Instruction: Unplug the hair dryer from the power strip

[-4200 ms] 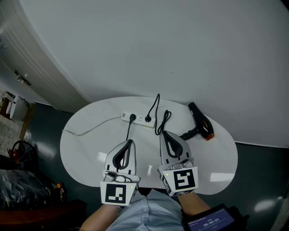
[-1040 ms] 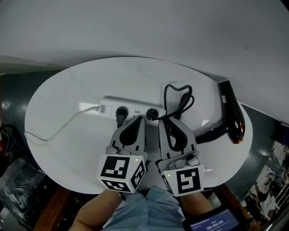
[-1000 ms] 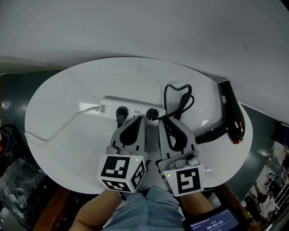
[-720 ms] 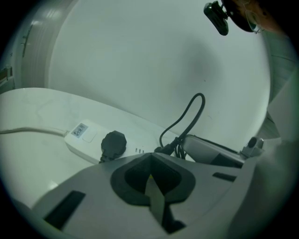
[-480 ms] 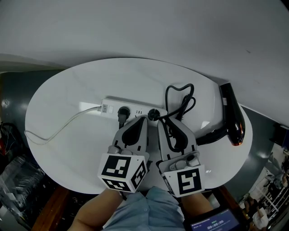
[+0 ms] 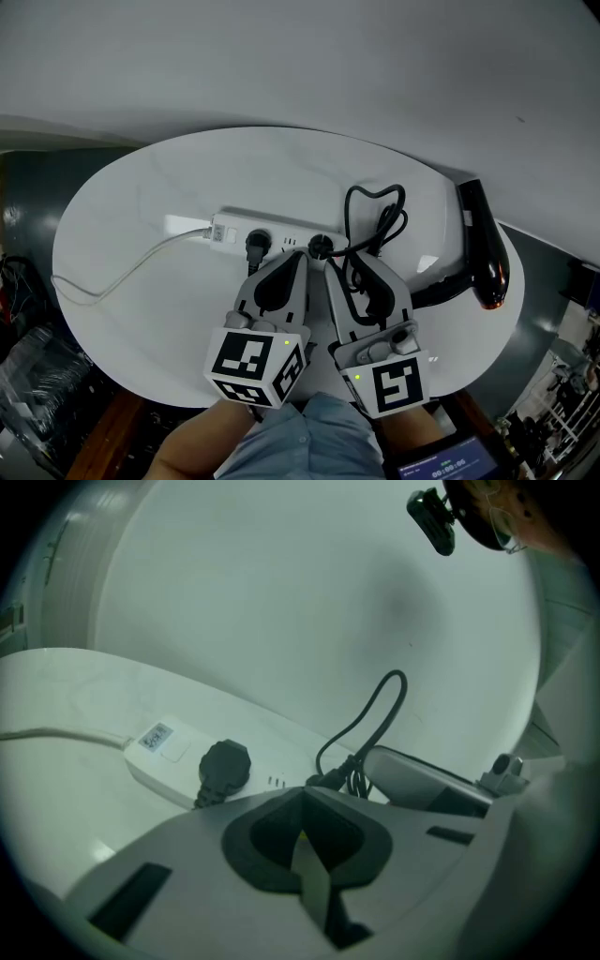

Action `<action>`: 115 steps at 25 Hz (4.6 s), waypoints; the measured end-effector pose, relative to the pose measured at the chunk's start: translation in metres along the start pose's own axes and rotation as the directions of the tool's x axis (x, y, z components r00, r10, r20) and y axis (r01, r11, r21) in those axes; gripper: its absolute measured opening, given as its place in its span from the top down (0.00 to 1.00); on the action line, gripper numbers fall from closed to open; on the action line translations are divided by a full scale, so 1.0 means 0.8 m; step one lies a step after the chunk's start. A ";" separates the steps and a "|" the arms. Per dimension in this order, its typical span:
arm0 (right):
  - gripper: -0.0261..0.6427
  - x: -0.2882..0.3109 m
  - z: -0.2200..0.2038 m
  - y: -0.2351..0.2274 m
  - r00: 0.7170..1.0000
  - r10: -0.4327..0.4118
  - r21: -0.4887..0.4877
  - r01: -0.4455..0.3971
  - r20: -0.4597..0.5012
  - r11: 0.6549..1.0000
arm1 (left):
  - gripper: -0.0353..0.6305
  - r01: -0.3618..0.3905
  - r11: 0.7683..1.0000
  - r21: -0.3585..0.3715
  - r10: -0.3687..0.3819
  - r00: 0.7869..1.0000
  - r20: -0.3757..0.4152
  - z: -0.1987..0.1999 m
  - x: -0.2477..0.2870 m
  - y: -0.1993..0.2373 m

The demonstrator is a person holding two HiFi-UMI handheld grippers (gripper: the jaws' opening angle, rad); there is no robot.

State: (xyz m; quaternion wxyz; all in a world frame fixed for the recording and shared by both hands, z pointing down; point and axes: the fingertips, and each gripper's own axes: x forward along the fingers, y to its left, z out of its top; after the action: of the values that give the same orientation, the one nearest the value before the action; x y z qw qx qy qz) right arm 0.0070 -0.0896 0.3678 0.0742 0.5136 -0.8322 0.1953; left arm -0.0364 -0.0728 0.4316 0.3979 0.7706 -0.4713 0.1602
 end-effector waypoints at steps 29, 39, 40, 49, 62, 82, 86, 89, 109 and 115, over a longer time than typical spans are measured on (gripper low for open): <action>0.83 0.025 -0.018 0.011 0.998 0.033 -0.032 -0.035 -0.053 0.999 | 0.95 0.008 1.000 -0.002 -0.008 1.000 -0.005 -0.002 0.000 -0.001; 0.87 0.025 -0.017 0.010 0.998 0.029 -0.044 -0.031 -0.058 0.999 | 0.95 0.009 1.000 0.001 -0.009 1.000 -0.006 -0.002 0.001 -0.002; 0.88 0.025 -0.017 0.010 0.998 0.028 -0.045 -0.031 -0.057 0.998 | 0.95 0.010 1.000 0.001 -0.010 1.000 -0.006 -0.002 0.001 -0.002; 0.89 0.023 -0.016 0.011 0.998 0.021 -0.051 -0.024 -0.054 0.998 | 0.95 0.011 1.000 -0.001 -0.011 1.000 -0.005 -0.002 0.000 -0.001; 0.90 0.022 -0.016 0.013 0.998 0.024 -0.051 -0.027 -0.056 0.998 | 0.95 0.009 1.000 -0.014 -0.009 1.000 -0.002 -0.002 0.001 0.000; 0.90 0.020 -0.015 0.013 0.998 0.022 -0.048 -0.025 -0.053 0.999 | 0.95 0.013 1.000 -0.004 -0.013 1.000 -0.005 -0.002 0.001 -0.001; 0.90 0.019 -0.013 0.013 0.998 0.021 -0.050 -0.023 -0.052 0.998 | 0.95 0.013 1.000 -0.004 -0.013 1.000 -0.005 -0.002 0.001 -0.001; 0.90 0.019 -0.011 0.013 0.999 0.020 -0.052 -0.022 -0.048 0.998 | 0.95 0.013 1.000 -0.003 -0.013 1.000 -0.004 -0.002 0.001 -0.001; 0.90 -0.020 0.021 0.004 0.999 -0.036 -0.070 0.037 0.021 0.997 | 0.95 0.001 0.999 0.045 -0.001 1.000 0.001 -0.005 0.004 0.001; 0.90 -0.048 0.024 -0.004 0.995 -0.085 -0.071 0.089 0.052 0.994 | 0.95 -0.005 0.995 0.101 0.005 1.000 -0.002 -0.003 0.008 0.002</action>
State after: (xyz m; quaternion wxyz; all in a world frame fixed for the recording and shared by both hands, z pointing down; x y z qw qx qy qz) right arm 0.0292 -0.0667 0.3385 0.0809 0.5508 -0.8173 0.1486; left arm -0.0342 -0.0750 0.4382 0.3586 0.7883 -0.4643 0.1856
